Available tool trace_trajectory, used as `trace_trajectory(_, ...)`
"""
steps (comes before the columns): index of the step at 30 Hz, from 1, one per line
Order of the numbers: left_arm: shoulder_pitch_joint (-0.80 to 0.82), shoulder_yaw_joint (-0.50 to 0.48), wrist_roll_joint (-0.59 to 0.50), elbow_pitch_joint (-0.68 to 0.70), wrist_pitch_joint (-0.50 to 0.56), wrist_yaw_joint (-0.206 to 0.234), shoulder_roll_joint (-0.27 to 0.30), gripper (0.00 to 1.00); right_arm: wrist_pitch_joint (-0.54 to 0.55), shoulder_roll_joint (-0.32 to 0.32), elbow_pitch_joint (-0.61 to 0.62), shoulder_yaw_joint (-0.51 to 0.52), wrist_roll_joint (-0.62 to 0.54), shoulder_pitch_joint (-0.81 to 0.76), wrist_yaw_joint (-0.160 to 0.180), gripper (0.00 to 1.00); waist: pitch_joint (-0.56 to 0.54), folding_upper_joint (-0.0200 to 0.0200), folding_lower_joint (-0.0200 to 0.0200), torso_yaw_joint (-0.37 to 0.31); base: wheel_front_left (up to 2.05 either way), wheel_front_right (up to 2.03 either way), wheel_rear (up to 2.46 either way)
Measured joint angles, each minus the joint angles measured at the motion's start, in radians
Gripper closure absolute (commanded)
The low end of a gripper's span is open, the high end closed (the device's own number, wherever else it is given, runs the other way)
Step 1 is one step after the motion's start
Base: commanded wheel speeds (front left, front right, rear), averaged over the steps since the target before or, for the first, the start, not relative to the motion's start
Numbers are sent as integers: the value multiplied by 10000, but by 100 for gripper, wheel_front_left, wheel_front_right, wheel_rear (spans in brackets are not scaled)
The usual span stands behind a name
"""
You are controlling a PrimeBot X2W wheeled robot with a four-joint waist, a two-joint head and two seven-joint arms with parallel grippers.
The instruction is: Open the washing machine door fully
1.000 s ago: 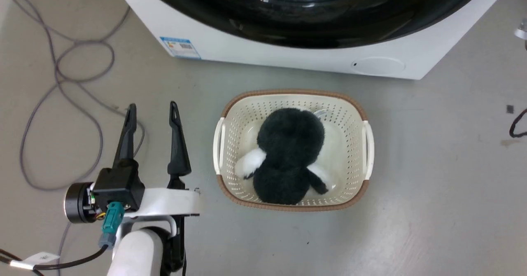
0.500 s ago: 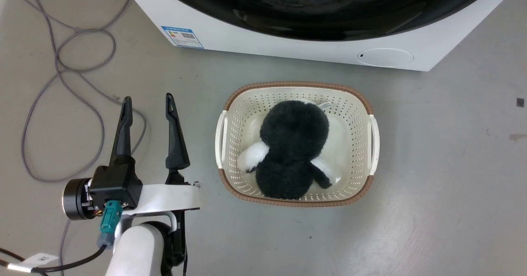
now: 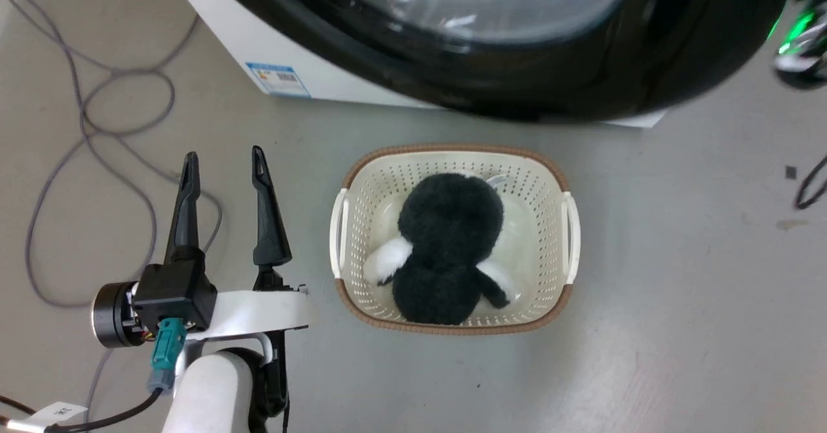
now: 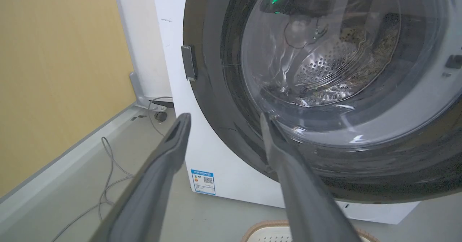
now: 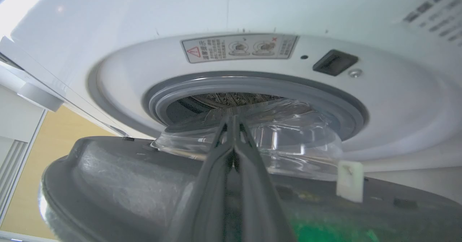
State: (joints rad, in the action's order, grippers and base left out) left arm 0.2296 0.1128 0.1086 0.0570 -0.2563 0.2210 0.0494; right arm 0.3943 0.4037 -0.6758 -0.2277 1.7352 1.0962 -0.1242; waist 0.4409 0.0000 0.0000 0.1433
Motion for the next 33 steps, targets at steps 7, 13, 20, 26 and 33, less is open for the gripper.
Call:
trace_trajectory(7, -206, -150, -8, -92, 0, -54, -2, 0, 472, -244, 756, -157, -81, -1255, -12, 100, -552, 0, 0, -148, 0, 0, 0)
trace_trajectory(13, -679, -280, -52, -174, 0, -130, 0, 0, 1030, -318, 1831, -426, -242, -2728, -12, 100, -1179, 0, -1, -360, 0, 0, 0)
trace_trajectory(20, -1236, -374, -209, -307, 0, -303, 0, 0, 1473, -713, 3026, -706, -236, -4521, -12, 100, -1997, 0, -1, -548, 0, 0, 0)
trace_trajectory(26, -1538, -428, -293, -387, 0, -408, -2, 0, 1756, -989, 3875, -1014, -299, -5755, -12, 100, -2525, 0, -1, -582, 0, 0, 0)
trace_trajectory(33, -1910, -430, -368, -476, 0, -479, -2, 0, 1858, -1553, 4995, -1682, -673, -7013, -12, 100, -3054, 0, -1, -547, 0, 0, 0)
